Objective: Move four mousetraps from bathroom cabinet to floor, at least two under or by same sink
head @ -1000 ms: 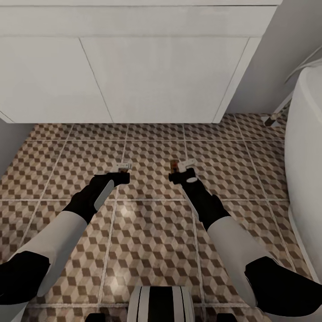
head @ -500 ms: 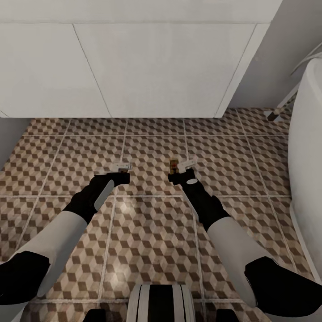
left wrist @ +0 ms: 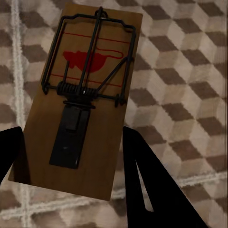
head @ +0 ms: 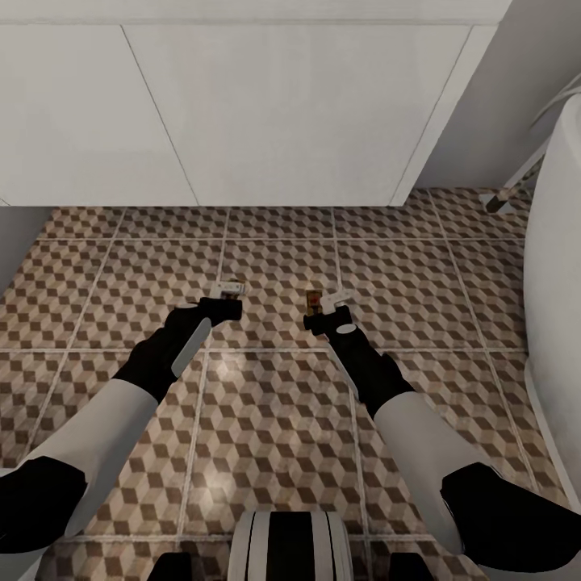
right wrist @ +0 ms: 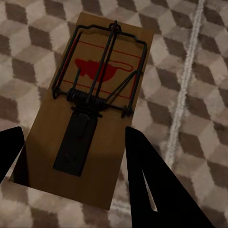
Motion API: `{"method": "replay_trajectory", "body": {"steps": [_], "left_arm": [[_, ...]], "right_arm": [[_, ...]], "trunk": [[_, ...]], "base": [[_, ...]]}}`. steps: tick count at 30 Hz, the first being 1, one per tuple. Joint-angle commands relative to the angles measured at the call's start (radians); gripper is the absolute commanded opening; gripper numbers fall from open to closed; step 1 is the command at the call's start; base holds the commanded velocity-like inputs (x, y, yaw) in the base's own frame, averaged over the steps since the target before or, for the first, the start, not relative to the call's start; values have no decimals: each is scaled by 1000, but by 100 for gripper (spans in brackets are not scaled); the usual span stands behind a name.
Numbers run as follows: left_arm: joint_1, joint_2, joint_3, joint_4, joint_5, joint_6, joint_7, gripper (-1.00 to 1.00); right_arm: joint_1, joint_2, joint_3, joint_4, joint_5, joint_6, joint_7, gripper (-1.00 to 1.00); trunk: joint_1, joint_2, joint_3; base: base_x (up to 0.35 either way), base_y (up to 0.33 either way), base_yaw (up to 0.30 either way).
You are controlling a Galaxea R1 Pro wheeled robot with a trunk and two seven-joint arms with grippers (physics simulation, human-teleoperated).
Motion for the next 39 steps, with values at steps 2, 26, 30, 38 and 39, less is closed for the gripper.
{"method": "replay_trajectory", "body": {"steps": [2,26,30,38,39], "left_arm": [[-1,2,-6,-6,7,4,10,-100],[1,12,-17,59,7,-19,8,-100],[1,12,-18,58,7,-19,7,-100],[1,12,-19,37,7,-19,8,-100],[1,12,-19,36,7,-18,8,-100]], "right_arm": [[0,0,2,-1,6,6,-1,-100],[0,0,2,0,6,7,7,-100],[0,0,3,0,6,7,8,-100],[0,0,3,0,6,7,9,-100],[0,0,3,0,6,7,9,-100]], "trunk": [[0,0,-1],[7,-4,-76],[9,-5,-98],[12,-6,-134],[12,-6,-135]], "base": [[0,0,0],[0,0,0],[0,0,0],[0,0,0],[0,0,0]]}}
